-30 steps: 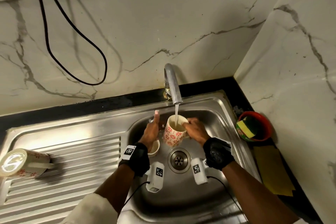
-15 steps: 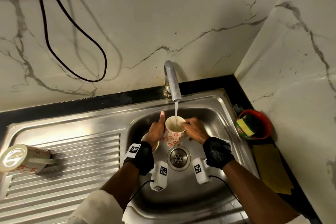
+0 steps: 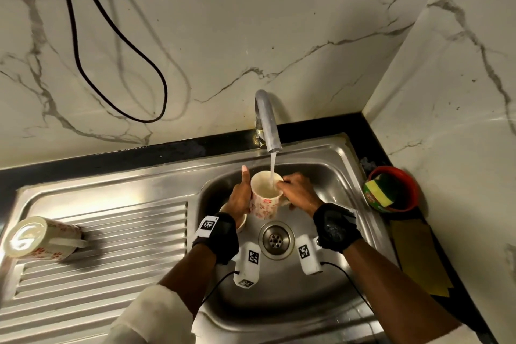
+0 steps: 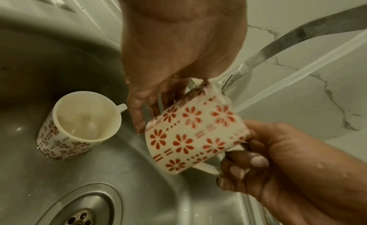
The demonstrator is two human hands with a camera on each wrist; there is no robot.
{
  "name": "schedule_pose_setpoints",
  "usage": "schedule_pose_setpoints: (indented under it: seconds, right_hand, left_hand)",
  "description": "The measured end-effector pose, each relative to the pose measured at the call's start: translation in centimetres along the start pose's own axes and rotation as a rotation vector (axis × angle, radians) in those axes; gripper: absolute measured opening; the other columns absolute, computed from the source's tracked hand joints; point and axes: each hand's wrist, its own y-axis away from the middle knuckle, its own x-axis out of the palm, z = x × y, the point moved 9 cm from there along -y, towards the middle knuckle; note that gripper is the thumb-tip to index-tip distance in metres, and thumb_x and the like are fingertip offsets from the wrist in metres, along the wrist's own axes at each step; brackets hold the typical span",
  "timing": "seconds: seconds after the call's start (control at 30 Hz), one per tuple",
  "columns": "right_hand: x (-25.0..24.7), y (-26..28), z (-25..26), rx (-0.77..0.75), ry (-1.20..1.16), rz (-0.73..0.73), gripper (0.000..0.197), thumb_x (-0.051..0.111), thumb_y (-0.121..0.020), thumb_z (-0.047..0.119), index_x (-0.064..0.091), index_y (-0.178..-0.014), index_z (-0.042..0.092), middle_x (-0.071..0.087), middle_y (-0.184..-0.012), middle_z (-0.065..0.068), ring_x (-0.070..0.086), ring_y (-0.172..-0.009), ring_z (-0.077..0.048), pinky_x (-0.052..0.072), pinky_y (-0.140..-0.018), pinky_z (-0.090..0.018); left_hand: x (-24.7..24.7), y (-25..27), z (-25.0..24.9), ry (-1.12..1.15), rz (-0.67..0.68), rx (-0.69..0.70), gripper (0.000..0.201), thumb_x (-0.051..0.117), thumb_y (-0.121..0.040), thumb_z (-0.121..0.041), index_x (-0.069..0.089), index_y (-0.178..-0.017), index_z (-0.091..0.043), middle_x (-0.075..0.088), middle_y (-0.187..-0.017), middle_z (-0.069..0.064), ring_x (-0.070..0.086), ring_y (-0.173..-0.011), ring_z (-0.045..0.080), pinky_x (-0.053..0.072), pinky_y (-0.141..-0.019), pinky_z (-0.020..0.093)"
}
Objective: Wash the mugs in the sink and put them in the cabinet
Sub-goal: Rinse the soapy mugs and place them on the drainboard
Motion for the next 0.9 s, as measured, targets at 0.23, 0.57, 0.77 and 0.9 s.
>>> schedule_pose_setpoints:
  seconds: [0.23,0.57,0.77,0.9]
  right_hand:
    - [-0.1,-0.6,-3.2,0.285,-0.457,-0.098,0.024,0.046,-0.094,0.019,0.062,-0.086,0.004,0.057,-0.066,-0.010,0.051,-0.048,-0.018,0.039,-0.045,-0.024]
    - [8.2,0.8,-6.1,0.637,-1.258,0.241,0.032,0.035,-0.091,0.026,0.052,-0.070,0.009,0.039,-0.040,0.000,0.032,-0.030,-0.008,0.030,-0.040,-0.014]
    - [7.3,0.4,-5.3,0.615,-1.348,0.318,0.041,0.031,-0.093,0.025,0.062,-0.085,0.001,0.052,-0.053,-0.008,0.048,-0.037,-0.014,0.046,-0.041,-0.022]
    - [3.9,0.4,-4.8,0.465,-0.882,0.243,0.047,0.028,-0.098,0.030,0.067,-0.091,0.004,0.060,-0.056,-0.008,0.061,-0.052,-0.018,0.056,-0.055,-0.034]
  left_hand:
    - [0.0,-0.4,0.0,0.054,0.004,0.007,0.072,0.030,-0.086,-0.078,0.065,-0.111,-0.020,0.068,-0.119,0.013,0.064,-0.109,0.027,0.047,-0.102,0.050]
    - [-0.6,-1.6,-0.6,0.139,-0.033,0.056,0.085,0.062,-0.052,-0.089,0.071,-0.109,-0.027,0.075,-0.105,0.007,0.071,-0.099,0.026,0.055,-0.093,0.051]
    - [0.3,-1.7,-0.7,0.219,-0.036,-0.042,0.071,0.036,-0.090,-0.073,0.065,-0.113,-0.014,0.076,-0.093,0.010,0.073,-0.088,0.026,0.057,-0.086,0.043]
    - [1.0,-2.4,0.9,0.287,-0.037,-0.143,0.059,0.031,-0.099,-0.061,0.057,-0.124,-0.013,0.069,-0.109,0.017,0.067,-0.097,0.030,0.056,-0.072,0.041]
